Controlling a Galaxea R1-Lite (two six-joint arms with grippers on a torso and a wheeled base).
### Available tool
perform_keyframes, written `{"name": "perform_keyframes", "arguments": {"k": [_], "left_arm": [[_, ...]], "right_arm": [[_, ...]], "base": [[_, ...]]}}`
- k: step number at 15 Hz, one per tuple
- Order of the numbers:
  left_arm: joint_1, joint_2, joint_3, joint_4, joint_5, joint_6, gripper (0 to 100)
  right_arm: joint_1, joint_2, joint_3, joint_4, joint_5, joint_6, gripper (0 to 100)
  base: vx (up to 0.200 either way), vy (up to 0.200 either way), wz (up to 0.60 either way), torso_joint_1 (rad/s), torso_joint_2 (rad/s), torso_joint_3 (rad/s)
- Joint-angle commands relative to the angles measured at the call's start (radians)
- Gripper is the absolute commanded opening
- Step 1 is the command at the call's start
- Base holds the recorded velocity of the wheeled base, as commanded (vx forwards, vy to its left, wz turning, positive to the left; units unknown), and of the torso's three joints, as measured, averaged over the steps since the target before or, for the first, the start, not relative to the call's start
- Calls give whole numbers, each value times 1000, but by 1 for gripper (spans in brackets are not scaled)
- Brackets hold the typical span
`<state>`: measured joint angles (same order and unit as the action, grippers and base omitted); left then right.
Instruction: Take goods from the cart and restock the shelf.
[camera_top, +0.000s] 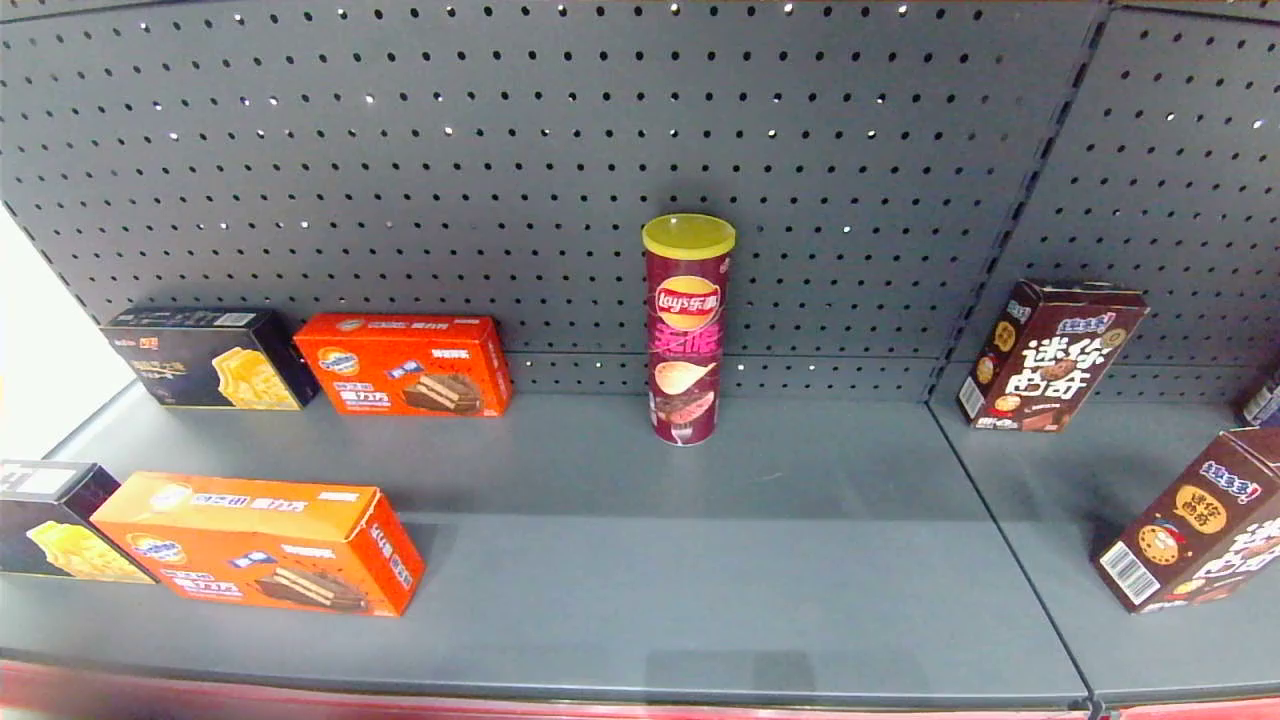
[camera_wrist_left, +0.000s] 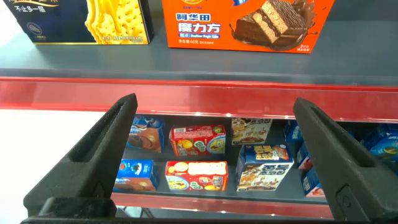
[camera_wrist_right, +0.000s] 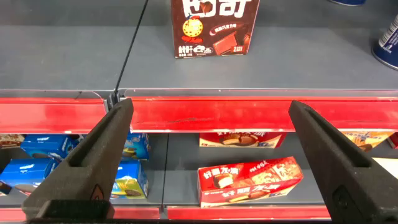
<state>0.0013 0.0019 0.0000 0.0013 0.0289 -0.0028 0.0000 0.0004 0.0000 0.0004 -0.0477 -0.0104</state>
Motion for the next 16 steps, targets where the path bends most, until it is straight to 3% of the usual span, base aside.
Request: {"name": "perform_keyframes", "arguments": {"k": [1, 9, 16], "left_arm": [[0, 1, 0, 0, 0, 0, 100], [0, 0, 0, 0, 0, 0, 100], [0, 1, 0, 0, 0, 0, 100]], "right_arm": [[0, 0, 0, 0, 0, 0, 100], [0, 0, 0, 0, 0, 0, 100], [-2, 0, 0, 1, 0, 0, 100]], "base": [[0, 0, 0, 0, 0, 0], [0, 0, 0, 0, 0, 0], [0, 0, 600, 4, 3, 2]]}}
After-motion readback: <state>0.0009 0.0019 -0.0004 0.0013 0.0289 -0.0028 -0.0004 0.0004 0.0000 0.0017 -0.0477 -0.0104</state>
